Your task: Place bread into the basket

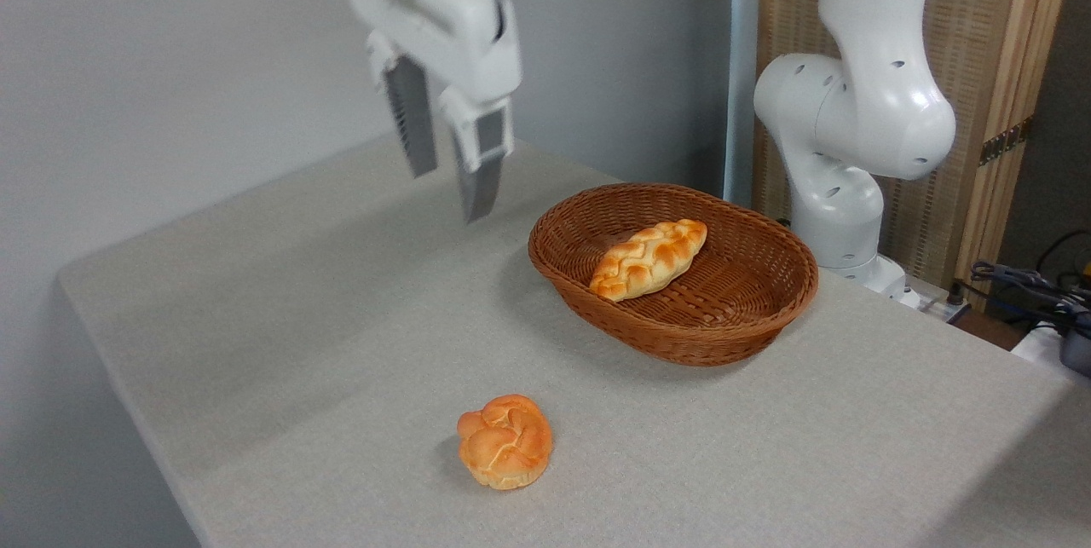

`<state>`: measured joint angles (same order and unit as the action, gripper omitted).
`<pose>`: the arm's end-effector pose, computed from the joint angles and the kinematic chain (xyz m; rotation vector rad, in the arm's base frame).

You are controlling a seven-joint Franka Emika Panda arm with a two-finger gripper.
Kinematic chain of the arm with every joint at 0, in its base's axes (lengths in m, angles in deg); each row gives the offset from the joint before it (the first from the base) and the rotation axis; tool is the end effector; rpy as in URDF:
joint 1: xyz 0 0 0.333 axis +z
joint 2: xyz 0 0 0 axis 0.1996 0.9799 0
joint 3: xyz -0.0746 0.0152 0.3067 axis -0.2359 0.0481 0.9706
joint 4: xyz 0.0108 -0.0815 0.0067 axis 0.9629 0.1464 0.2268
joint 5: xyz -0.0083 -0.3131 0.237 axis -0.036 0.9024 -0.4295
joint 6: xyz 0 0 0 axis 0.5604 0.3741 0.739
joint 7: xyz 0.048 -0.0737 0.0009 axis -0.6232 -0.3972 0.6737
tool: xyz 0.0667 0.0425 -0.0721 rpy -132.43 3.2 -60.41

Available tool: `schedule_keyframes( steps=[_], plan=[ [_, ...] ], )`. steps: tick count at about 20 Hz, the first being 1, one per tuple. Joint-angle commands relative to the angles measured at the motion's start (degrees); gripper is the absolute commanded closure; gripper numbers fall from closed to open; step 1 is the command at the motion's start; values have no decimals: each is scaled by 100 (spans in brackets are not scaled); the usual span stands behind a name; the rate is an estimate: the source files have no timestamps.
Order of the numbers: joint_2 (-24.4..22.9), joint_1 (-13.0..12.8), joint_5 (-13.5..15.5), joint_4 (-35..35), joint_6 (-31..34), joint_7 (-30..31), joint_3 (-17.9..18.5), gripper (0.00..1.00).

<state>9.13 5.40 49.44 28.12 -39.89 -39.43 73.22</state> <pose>0.5271 -0.0459 0.6176 2.7302 -1.2050 0.0678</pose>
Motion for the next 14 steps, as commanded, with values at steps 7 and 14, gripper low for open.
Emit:
schedule_keyframes(
  steps=[7,14],
  plan=[
    [339,14,-624,-512,136,55,-361,0],
    [392,14,-635,-776,285,73,-116,0]
  ],
)
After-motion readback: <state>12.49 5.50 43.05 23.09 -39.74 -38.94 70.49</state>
